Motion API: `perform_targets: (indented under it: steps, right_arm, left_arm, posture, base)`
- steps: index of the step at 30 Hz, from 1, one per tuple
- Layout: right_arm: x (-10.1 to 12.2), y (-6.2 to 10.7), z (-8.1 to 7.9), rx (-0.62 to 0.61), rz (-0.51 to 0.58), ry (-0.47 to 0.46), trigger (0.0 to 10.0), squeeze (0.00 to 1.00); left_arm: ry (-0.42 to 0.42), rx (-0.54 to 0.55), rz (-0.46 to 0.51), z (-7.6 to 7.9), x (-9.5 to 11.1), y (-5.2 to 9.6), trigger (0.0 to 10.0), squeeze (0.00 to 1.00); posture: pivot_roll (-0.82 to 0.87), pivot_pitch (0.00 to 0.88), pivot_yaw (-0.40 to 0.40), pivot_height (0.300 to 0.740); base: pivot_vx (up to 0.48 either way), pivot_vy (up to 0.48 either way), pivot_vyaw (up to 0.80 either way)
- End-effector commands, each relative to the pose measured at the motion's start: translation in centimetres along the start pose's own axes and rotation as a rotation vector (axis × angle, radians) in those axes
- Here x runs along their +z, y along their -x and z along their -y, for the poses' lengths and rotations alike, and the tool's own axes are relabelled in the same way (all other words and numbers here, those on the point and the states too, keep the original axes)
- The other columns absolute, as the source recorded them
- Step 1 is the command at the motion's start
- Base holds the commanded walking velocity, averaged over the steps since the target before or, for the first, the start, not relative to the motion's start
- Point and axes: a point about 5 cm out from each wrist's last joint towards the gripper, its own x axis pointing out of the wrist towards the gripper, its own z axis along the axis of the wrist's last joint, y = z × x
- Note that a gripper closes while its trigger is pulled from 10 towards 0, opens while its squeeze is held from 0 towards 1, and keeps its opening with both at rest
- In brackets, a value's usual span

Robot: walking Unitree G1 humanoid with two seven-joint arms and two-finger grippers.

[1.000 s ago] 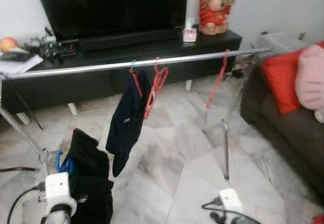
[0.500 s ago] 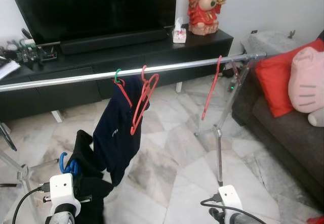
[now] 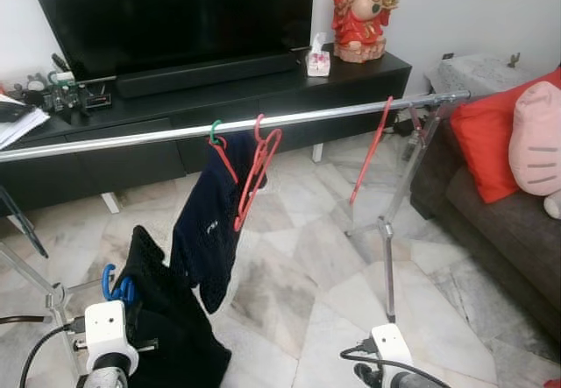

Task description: Hang hanger

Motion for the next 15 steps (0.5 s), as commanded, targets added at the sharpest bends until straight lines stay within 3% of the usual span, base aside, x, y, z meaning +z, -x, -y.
perform_targets:
  steps: [1, 15]
  right_arm:
    - [0.21, 0.0, 0.15, -0.009, 0.004, -0.004, 10.0, 0.0]
    - [0.19, 0.0, 0.13, -0.009, 0.005, -0.008, 10.0, 0.0]
  left_arm:
    - [-0.008, -0.007, 0.055, -0.09, 1.38, -0.65, 10.0, 0.0]
    - [-0.006, -0.02, 0.061, 0.1, 1.6, -0.82, 10.0, 0.0]
  posture:
    - [-0.06, 0.0, 0.022, 0.74]
    - [-0.06, 0.0, 0.022, 0.74]
  base:
    - [0.0, 0.255, 0.0]
    - [0.0, 0.271, 0.0]
